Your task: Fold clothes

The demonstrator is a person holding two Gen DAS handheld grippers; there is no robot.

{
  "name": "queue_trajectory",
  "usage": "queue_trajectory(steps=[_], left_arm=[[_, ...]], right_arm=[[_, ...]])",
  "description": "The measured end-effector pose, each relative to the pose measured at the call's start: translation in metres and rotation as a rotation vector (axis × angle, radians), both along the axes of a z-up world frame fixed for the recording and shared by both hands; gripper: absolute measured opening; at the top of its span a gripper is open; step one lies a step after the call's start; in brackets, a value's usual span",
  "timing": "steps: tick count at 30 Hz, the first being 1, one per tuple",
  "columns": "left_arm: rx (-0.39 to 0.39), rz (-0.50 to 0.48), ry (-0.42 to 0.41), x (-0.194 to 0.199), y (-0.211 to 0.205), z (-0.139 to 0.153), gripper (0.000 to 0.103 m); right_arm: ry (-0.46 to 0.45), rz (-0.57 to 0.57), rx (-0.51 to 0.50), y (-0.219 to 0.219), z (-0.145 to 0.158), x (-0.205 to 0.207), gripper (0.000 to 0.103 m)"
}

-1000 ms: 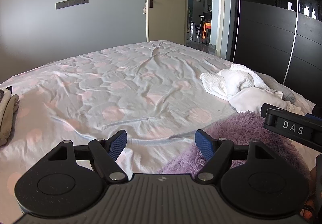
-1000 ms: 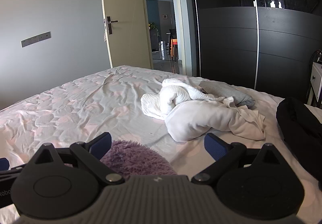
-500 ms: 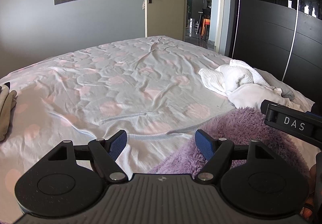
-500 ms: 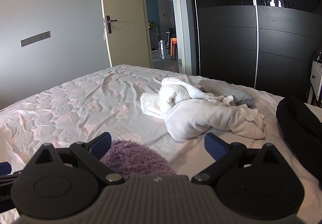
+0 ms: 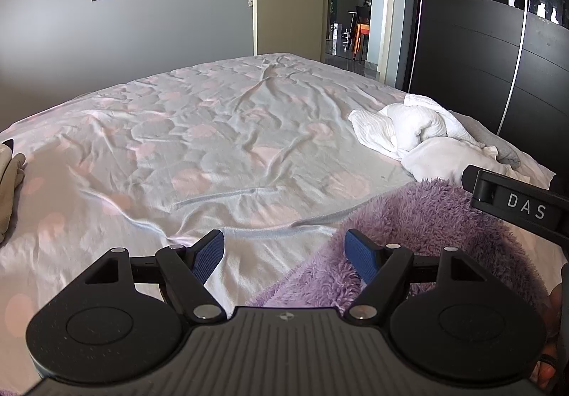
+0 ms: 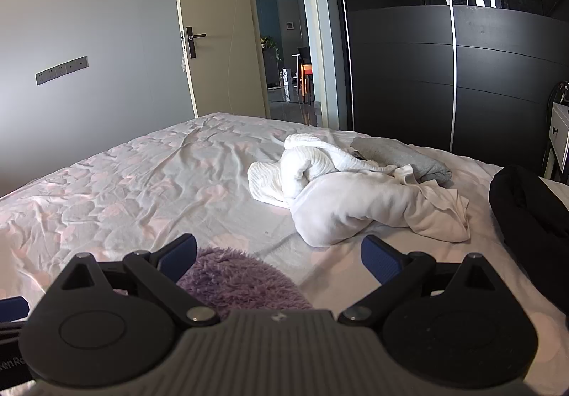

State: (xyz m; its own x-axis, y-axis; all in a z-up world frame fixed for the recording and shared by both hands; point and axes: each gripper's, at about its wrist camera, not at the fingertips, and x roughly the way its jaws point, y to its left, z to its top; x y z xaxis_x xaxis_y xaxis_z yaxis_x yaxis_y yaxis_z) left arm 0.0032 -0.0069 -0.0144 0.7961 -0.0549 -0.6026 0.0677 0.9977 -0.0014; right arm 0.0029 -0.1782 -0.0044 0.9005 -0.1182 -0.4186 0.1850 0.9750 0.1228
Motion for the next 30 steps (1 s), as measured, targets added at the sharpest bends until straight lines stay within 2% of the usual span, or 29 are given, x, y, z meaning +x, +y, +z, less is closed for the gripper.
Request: queue_trajectory(steps=[24,30], left_arm=[[0.013,0.005,0.009,0.006,-0.006,-0.001,0.074],[0.070,-0.021,-0.027,0.020,-0.016,0.011,0.074]], right_arm=[[0.017,-0.001,0.042,-0.006,-0.002,0.002,0.100],[0.020,0.040,0.087,-0.012,-0.001,0.004,0.100]])
